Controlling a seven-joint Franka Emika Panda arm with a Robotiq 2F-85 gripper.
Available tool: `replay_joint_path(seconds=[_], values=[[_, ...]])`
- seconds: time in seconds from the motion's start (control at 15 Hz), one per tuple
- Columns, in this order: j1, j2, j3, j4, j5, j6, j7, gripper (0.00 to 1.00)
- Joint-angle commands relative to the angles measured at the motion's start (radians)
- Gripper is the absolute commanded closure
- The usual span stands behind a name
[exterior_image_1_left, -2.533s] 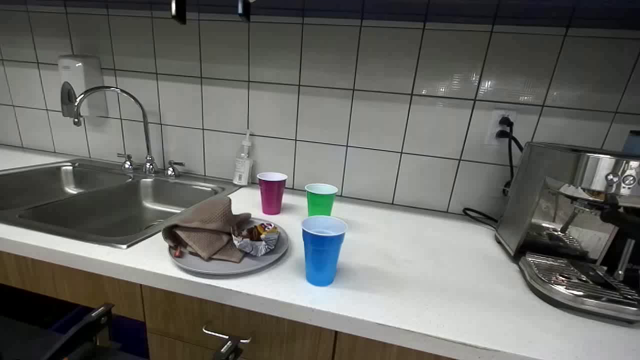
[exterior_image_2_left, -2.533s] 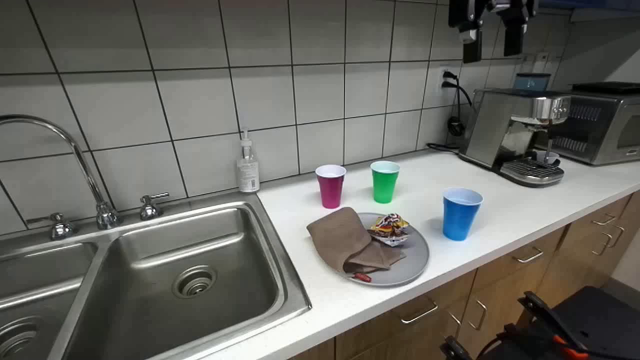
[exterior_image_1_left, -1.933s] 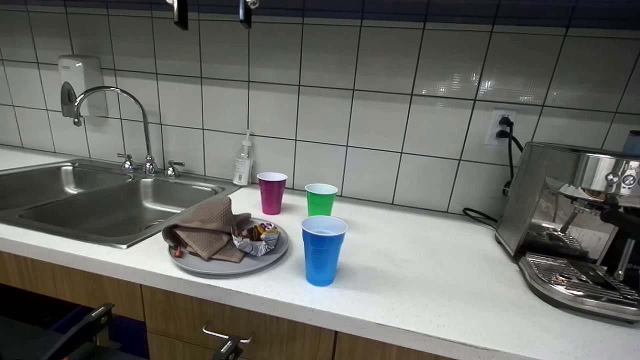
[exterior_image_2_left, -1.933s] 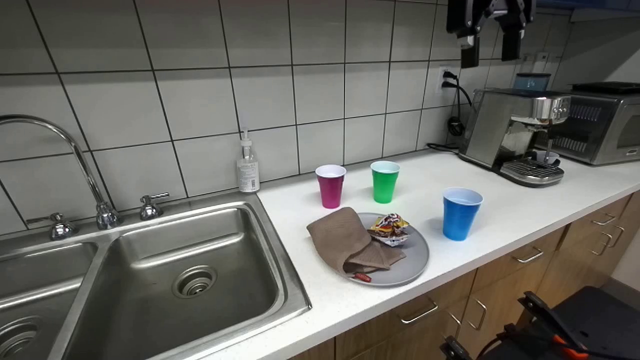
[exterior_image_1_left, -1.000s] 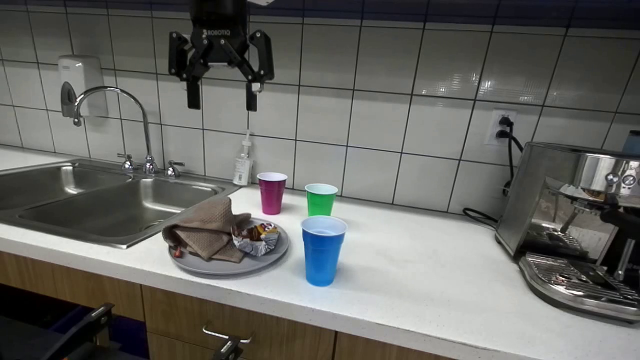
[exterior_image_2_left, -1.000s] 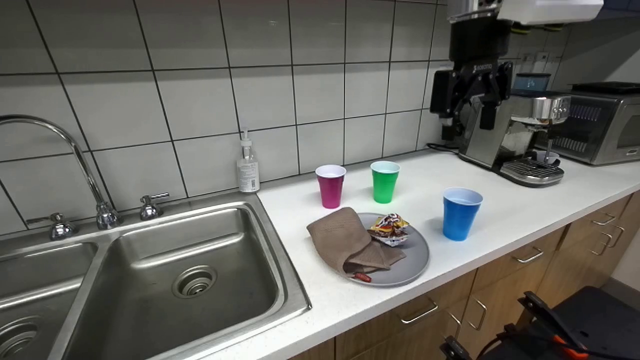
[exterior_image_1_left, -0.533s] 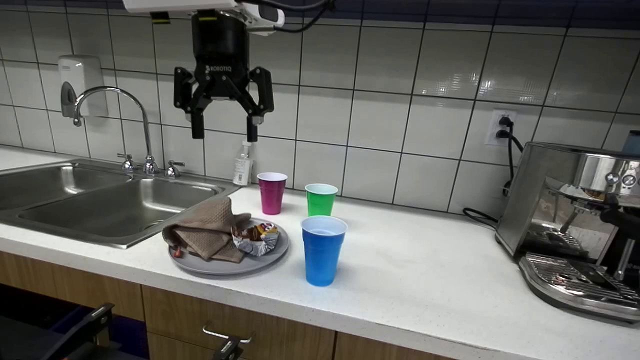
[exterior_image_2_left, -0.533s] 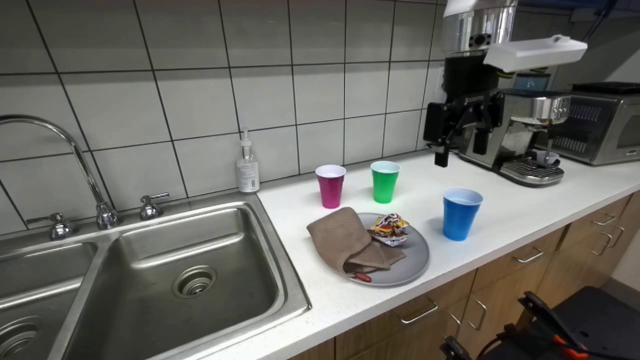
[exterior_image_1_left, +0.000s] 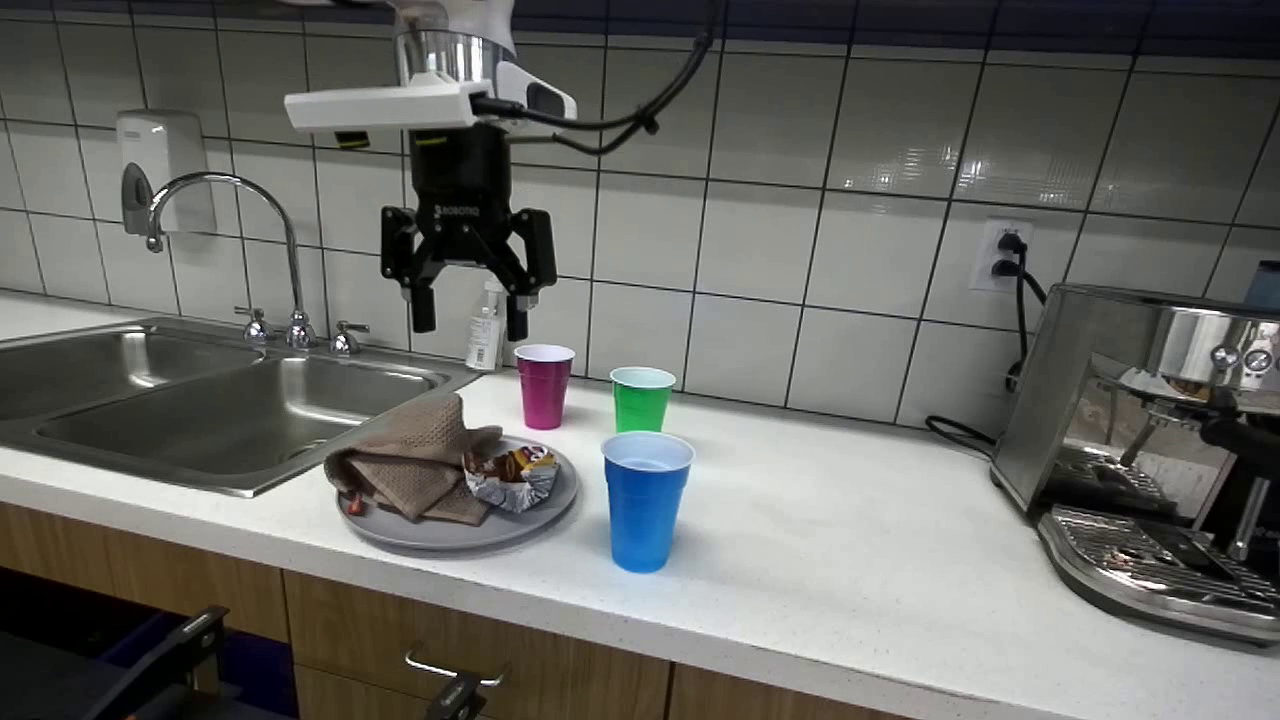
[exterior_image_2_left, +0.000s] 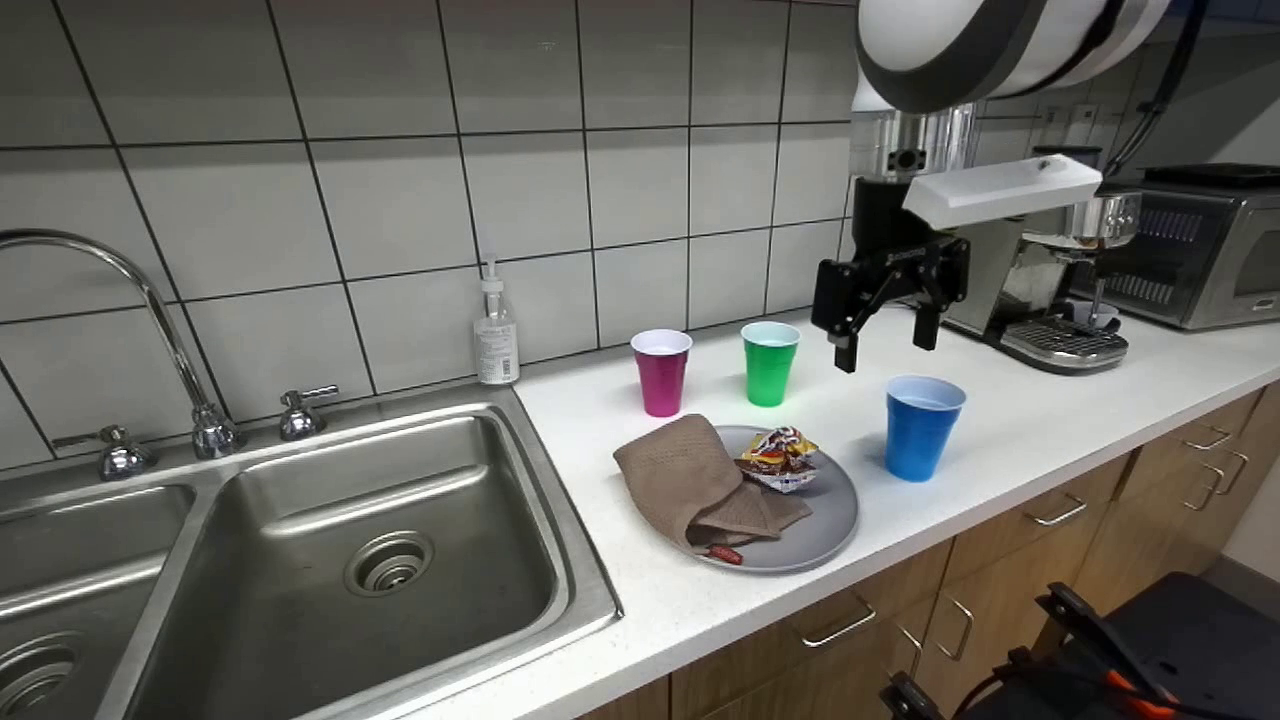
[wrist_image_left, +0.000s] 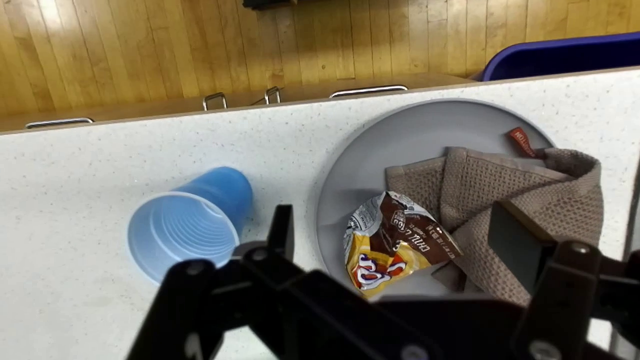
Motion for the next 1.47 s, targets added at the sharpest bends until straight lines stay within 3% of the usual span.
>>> replay_joint_path(seconds=[0.0, 0.53, 1.4], values=[[-0.029, 0.095, 0.036, 0.027, -0.038, 0.074, 0.096, 0.0], [-0.026, 0.277, 0.039, 0.098, -0.091, 0.148, 0.242, 0.0], [0.038, 0.509, 0.008, 0.267, -0.139, 0.155, 0.409, 0.0]])
